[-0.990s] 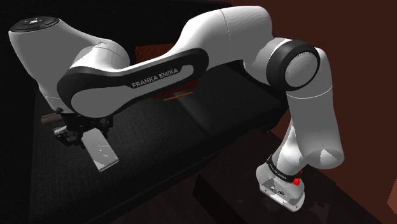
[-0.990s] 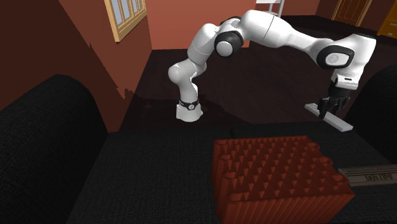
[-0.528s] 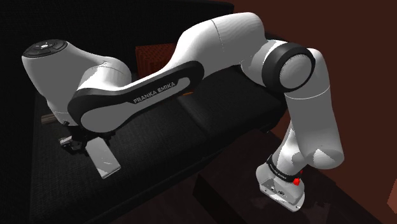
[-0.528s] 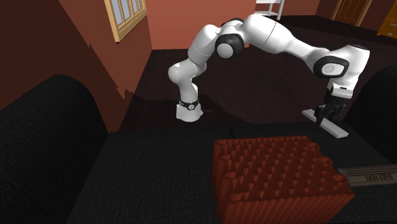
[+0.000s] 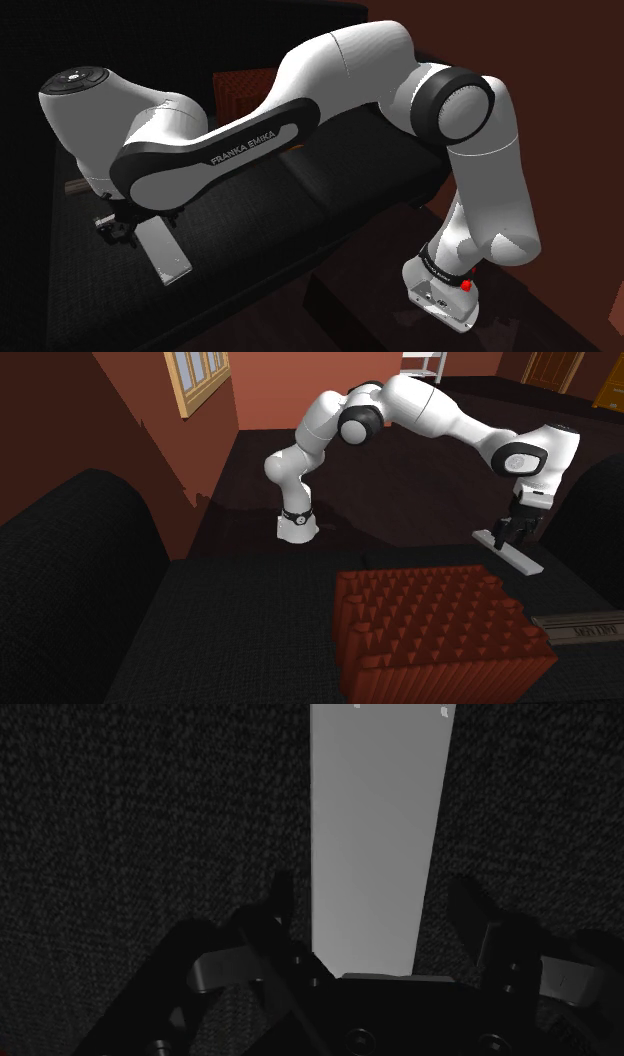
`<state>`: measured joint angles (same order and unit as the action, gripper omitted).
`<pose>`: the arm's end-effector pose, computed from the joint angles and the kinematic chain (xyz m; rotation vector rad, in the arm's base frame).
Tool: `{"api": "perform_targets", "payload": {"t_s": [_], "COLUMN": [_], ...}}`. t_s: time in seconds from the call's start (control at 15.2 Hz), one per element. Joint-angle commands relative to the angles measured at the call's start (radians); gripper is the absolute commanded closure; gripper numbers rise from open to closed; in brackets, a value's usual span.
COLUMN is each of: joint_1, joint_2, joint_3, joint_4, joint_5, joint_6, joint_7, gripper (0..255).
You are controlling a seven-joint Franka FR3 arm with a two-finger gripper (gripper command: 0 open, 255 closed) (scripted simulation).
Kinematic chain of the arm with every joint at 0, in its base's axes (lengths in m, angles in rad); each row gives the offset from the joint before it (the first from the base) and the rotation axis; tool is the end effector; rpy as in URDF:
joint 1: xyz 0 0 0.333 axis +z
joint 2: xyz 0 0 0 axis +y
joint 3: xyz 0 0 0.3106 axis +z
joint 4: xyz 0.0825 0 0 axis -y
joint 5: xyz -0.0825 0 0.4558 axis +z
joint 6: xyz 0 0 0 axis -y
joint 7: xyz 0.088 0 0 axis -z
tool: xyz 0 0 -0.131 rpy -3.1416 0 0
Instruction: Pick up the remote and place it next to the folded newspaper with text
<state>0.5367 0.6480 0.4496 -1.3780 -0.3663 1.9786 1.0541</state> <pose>0.5047 0.6018 0.3062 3.1174 -0.0115 0.1108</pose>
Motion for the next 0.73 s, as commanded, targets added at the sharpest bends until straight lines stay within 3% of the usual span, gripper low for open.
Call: {"api": "perform_targets", "payload": {"t_s": [0.0, 0.26, 0.53, 0.66], "joint_1": [0.0, 0.0, 0.006, 0.006], "joint_2": [0.0, 0.0, -0.037, -0.038], "joint_3": [0.0, 0.0, 0.013, 0.013], "joint_4": [0.0, 0.0, 0.069, 0.068], "joint_5": [0.0, 0.0, 0.02, 0.02], "joint_6": [0.0, 0.0, -0.102, -0.102], "joint_7": [0.0, 0.0, -0.015, -0.015], "gripper": [0, 0, 0, 0]}}
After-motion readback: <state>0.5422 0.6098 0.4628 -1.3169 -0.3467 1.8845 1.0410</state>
